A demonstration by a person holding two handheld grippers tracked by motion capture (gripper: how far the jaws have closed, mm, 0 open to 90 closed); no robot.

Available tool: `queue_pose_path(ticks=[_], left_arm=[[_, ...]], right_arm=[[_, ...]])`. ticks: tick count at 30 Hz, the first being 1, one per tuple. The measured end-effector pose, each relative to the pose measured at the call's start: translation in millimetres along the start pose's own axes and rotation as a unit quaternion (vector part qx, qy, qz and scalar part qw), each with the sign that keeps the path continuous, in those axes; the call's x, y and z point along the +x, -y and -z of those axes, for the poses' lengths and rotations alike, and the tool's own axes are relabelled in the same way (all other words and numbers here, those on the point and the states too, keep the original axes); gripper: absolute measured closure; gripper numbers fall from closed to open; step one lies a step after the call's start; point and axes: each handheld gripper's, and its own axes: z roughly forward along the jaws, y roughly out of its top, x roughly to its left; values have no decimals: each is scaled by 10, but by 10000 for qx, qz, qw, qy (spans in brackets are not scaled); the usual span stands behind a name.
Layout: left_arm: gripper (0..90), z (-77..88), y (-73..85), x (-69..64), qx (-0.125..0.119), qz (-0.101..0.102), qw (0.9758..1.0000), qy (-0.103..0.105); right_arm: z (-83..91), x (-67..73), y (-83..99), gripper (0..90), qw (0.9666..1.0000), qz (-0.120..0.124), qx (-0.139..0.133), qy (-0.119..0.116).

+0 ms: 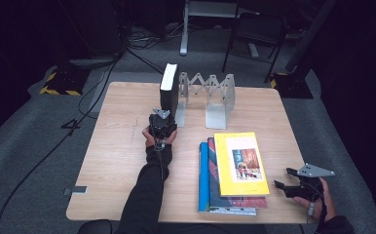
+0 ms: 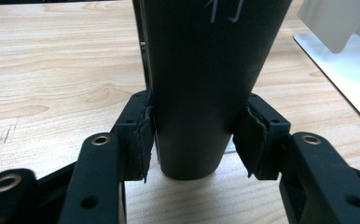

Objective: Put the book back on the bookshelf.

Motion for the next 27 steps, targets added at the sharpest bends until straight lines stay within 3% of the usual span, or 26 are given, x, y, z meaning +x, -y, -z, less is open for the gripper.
queue_pose_path(ticks=[3, 6, 10, 13, 19, 23, 24, 27], left_arm=[[505, 53, 20, -24, 73, -129, 9999, -38], [507, 77, 21, 2, 90, -77, 9999, 77], [456, 118, 3, 31, 168, -317, 9993, 116], [416, 182, -21, 90, 188, -453, 9987, 158], [378, 280, -43, 238, 236, -431, 9978, 443], [375, 364, -35, 325, 285, -629, 9965, 479], [374, 393, -35, 356, 323, -763, 9954, 482], [368, 445, -30, 398, 365, -853, 9943, 523]], right_arm=[[0, -1, 0, 225, 10000, -14, 7, -7], [0, -2, 0, 225, 10000, -8, 4, -7], [3, 6, 0, 225, 10000, 23, 2, 15], [-4, 2, -4, 225, 10000, -6, 8, -14], [-4, 3, -4, 226, 10000, -1, 4, -9], [-3, 2, -4, 227, 10000, -1, 4, -15], [-3, 1, -4, 227, 10000, -5, 8, -19], [-4, -2, -4, 224, 10000, -28, 18, -26]])
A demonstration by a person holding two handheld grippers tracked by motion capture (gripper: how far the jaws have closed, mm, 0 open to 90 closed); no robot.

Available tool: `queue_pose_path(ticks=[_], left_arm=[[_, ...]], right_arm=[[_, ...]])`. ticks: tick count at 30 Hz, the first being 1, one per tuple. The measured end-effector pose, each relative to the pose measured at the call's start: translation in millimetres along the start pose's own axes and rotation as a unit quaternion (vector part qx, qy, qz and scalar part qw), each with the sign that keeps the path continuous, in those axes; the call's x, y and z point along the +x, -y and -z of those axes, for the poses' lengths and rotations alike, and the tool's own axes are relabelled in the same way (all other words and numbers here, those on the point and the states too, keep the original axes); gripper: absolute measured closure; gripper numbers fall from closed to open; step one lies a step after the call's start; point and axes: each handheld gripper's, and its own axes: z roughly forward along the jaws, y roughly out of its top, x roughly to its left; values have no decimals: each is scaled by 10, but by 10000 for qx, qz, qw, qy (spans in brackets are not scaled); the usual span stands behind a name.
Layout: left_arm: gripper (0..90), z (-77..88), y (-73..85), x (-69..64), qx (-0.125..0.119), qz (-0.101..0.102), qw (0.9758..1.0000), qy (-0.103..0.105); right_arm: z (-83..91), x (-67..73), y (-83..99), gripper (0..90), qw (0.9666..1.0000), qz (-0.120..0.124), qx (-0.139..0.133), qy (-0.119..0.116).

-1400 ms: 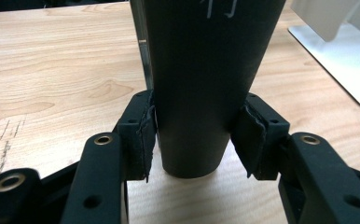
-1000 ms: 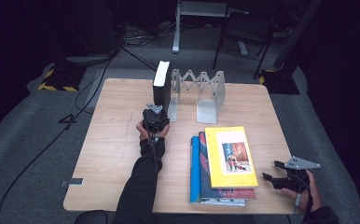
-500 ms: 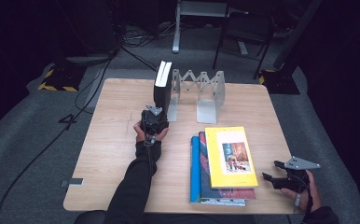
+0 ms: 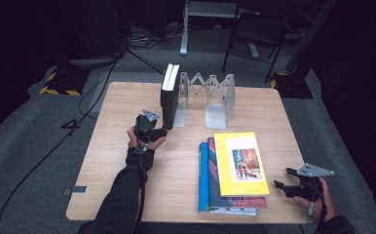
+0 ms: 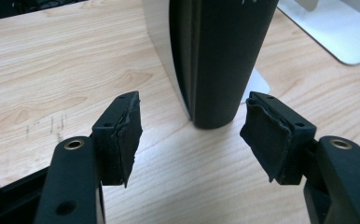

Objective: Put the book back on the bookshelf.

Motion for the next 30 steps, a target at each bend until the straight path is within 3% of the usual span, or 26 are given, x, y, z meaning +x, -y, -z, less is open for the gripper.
queue_pose_path(ticks=[3, 9, 11, 15, 16, 18, 20, 21, 22, 24, 25, 28, 30], left_arm=[[367, 34, 17, 16, -3, -29, 10000, 47], [356, 131, 77, 14, 52, -341, 9988, 354], [347, 177, 120, -23, 110, -607, 9968, 503], [330, 210, 153, -74, 160, -774, 9949, 633], [328, 246, 180, -122, 193, -967, 9927, 693], [318, 290, 211, -178, 196, -1164, 9897, 808], [313, 314, 230, -208, 205, -1231, 9884, 869], [311, 361, 268, -262, 238, -1451, 9841, 998], [311, 361, 268, -262, 238, -1451, 9841, 998], [307, 429, 333, -347, 316, -1608, 9781, 1283], [303, 429, 333, -347, 316, -1608, 9781, 1283], [295, 494, 417, -456, 384, -1815, 9689, 1636], [273, 523, 475, -518, 452, -1976, 9633, 1759]], right_arm=[[0, 0, 0, 224, 10000, 0, 1, -1], [0, 1, 0, 225, 10000, 0, 1, 1], [0, 1, 0, 225, 10000, 1, 1, 2], [1, 8, 1, 217, 10000, 27, -13, 52], [2, 10, 1, 217, 10000, 32, -16, 56], [5, 11, 2, 220, 10000, 36, -12, 59], [9, 10, 6, 223, 10000, 34, -10, 57], [8, 8, 7, 222, 10000, 27, -14, 49], [8, 6, 7, 222, 10000, 21, -14, 44], [8, 3, 7, 223, 10000, -17, 3, 38], [8, 3, 7, 223, 10000, -17, 3, 38], [17, 2, 6, 216, 10000, -54, 47, 34], [28, 21, -7, 222, 9999, 16, 103, 10]])
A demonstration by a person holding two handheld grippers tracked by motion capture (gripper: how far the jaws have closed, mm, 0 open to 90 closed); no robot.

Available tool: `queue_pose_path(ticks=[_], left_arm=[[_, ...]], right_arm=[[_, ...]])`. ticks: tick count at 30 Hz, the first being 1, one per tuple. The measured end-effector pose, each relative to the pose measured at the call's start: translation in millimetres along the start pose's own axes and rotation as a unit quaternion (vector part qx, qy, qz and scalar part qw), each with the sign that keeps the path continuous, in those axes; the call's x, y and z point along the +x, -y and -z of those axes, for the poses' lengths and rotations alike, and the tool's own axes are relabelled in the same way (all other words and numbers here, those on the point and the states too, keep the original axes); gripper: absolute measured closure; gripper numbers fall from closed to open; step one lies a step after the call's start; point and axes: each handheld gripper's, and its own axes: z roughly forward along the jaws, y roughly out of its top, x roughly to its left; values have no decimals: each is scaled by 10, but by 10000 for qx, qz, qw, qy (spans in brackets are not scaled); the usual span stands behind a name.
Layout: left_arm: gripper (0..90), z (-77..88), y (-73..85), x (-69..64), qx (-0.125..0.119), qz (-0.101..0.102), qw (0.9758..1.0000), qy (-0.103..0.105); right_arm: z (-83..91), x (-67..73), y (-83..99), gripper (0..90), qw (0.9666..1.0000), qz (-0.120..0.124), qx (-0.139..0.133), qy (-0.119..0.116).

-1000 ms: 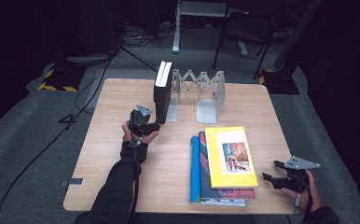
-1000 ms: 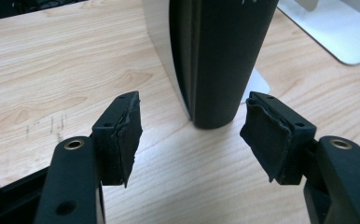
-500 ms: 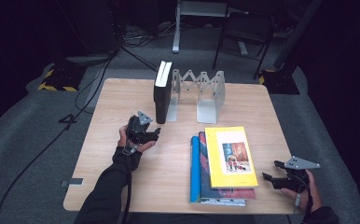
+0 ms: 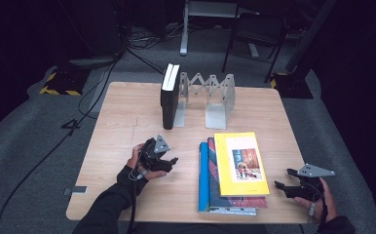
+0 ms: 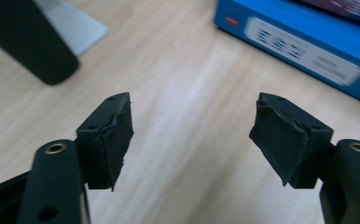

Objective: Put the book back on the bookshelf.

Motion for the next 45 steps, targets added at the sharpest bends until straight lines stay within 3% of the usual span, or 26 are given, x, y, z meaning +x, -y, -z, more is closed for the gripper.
queue_pose_path(ticks=[5, 11, 13, 18, 19, 21, 22, 25, 31, 34, 36, 38, 40, 45], left_arm=[[243, 4, 65, -125, 105, -258, 9993, 261], [230, 6, 221, -341, 315, -547, 9958, 667], [226, 13, 233, -362, 372, -598, 9957, 608], [220, 52, 273, -439, 372, -608, 9953, 661], [216, 62, 283, -452, 380, -637, 9946, 729], [213, 64, 289, -458, 409, -647, 9945, 717], [208, 63, 303, -478, 430, -701, 9939, 737], [209, 58, 330, -510, 478, -769, 9926, 810], [200, 53, 370, -512, 441, -604, 9931, 898], [187, 31, 385, -480, 385, -463, 9932, 993], [185, 31, 386, -474, 360, -481, 9936, 956], [186, 39, 374, -466, 375, -514, 9955, 699], [187, 33, 378, -456, 358, -472, 9957, 713], [187, -3, 382, -421, 316, -232, 9960, 808]], right_arm=[[66, 64, -87, 254, 9999, 129, -60, -55], [223, 130, -266, 369, 9994, 92, -265, -195], [278, 164, -333, 380, 9991, 131, -340, -198], [418, 279, -435, 428, 9970, 317, -499, -501], [467, 358, -431, 450, 9958, 409, -492, -652], [482, 387, -425, 460, 9953, 435, -478, -721], [521, 485, -420, 484, 9951, 595, -341, -711], [597, 587, -430, 526, 9945, 705, -273, -718], [665, 747, -383, 601, 9906, 960, -139, -965], [661, 812, -379, 656, 9895, 1082, -29, -955], [641, 823, -392, 678, 9899, 1061, -23, -938], [643, 833, -416, 684, 9915, 1001, -80, -822], [682, 830, -453, 659, 9909, 933, -211, -947], [662, 828, -539, 604, 9917, 810, -192, -976]])
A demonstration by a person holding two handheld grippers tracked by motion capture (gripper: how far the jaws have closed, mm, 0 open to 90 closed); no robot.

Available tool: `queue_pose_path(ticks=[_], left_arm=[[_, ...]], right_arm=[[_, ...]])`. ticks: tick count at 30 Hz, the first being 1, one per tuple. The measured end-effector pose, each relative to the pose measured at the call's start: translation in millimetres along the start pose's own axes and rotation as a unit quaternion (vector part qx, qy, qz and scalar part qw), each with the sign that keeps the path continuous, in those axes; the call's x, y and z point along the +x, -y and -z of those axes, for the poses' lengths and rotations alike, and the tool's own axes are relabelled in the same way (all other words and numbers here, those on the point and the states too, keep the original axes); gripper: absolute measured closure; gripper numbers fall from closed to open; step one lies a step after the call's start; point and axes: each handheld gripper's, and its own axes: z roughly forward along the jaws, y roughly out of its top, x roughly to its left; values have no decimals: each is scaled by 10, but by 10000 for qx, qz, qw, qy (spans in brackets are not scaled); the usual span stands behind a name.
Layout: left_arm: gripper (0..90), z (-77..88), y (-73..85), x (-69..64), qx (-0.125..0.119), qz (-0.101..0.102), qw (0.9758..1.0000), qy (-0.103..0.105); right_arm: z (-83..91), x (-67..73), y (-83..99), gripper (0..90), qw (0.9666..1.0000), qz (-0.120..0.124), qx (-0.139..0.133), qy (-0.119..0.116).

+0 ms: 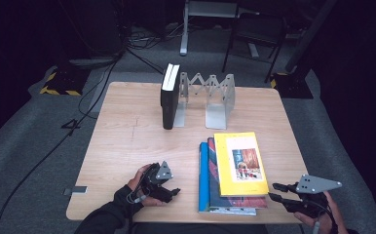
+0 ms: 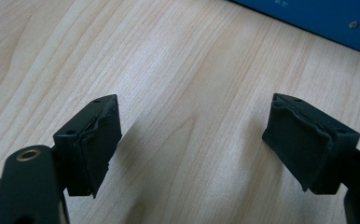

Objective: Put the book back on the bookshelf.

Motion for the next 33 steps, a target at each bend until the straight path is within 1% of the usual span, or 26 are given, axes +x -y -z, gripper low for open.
queue_pose_path(ticks=[2, 5, 6, 7, 8, 9, 10, 11, 12, 13, 14, 15, 17, 20, 21, 22, 24, 25, 26, 27, 29, 32, 33], left_arm=[[187, -5, 2, 8, -17, -6, 10000, 27], [164, -18, 0, 21, -32, -2, 10000, 16], [164, -20, -1, 21, -39, 0, 10000, 19], [163, -20, -2, 20, -42, -11, 10000, 15], [163, -19, -5, 20, -35, -32, 10000, 7], [164, -19, -5, 20, -35, -32, 10000, 7], [164, -20, -7, 17, -37, -37, 10000, 3], [163, -22, -10, 17, -40, -53, 10000, -12], [163, -26, -12, 14, -51, -27, 10000, -5], [164, -28, -16, 17, -25, -14, 10000, 0], [164, -40, -31, 17, -20, 13, 10000, -12], [164, -40, -31, 17, -20, 13, 10000, -12], [165, -56, -65, 16, -13, -43, 9999, -104], [193, -93, -127, 39, -44, -65, 9998, -156], [203, -105, -166, 64, -57, -37, 9999, -109], [203, -114, -203, 85, -72, -22, 9999, -108], [206, -124, -281, 133, -223, -6, 9996, -156], [210, -138, -333, 167, -292, 15, 9995, -152], [213, -166, -414, 211, -375, 7, 9991, -216], [222, -166, -414, 211, -375, 7, 9991, -216], [225, -204, -489, 241, -414, -38, 9989, -210], [226, -253, -573, 283, -501, -54, 9985, -234], [229, -253, -573, 283, -501, -54, 9985, -234]], right_arm=[[-43, -15, -59, 564, 9999, -32, 81, -92], [-127, -69, -138, 534, 9997, -128, 210, -28], [-180, -112, -156, 504, 9994, -201, 277, -68], [-228, -147, -162, 497, 9989, -245, 383, -86], [-295, -190, -160, 444, 9982, -295, 518, -73], [-295, -190, -160, 444, 9982, -295, 518, -73], [-332, -235, -156, 414, 9977, -418, 508, -180], [-387, -320, -161, 339, 9965, -588, 515, -296], [-387, -320, -161, 339, 9965, -588, 515, -296], [-411, -361, -167, 317, 9956, -650, 557, -379], [-462, -442, -180, 299, 9940, -732, 597, -555], [-462, -442, -180, 299, 9940, -732, 597, -555], [-525, -481, -198, 295, 9929, -748, 559, -738], [-565, -511, -227, 284, 9923, -728, 612, -795], [-564, -514, -231, 286, 9922, -725, 631, -795], [-564, -509, -235, 294, 9925, -710, 623, -772], [-558, -467, -258, 309, 9945, -574, 600, -637], [-557, -443, -271, 316, 9952, -503, 594, -585], [-560, -414, -288, 329, 9959, -418, 588, -549], [-560, -414, -288, 329, 9959, -418, 588, -549], [-596, -373, -312, 335, 9960, -391, 559, -578], [-605, -338, -343, 358, 9969, -269, 559, -489], [-605, -338, -343, 358, 9969, -269, 559, -489]])
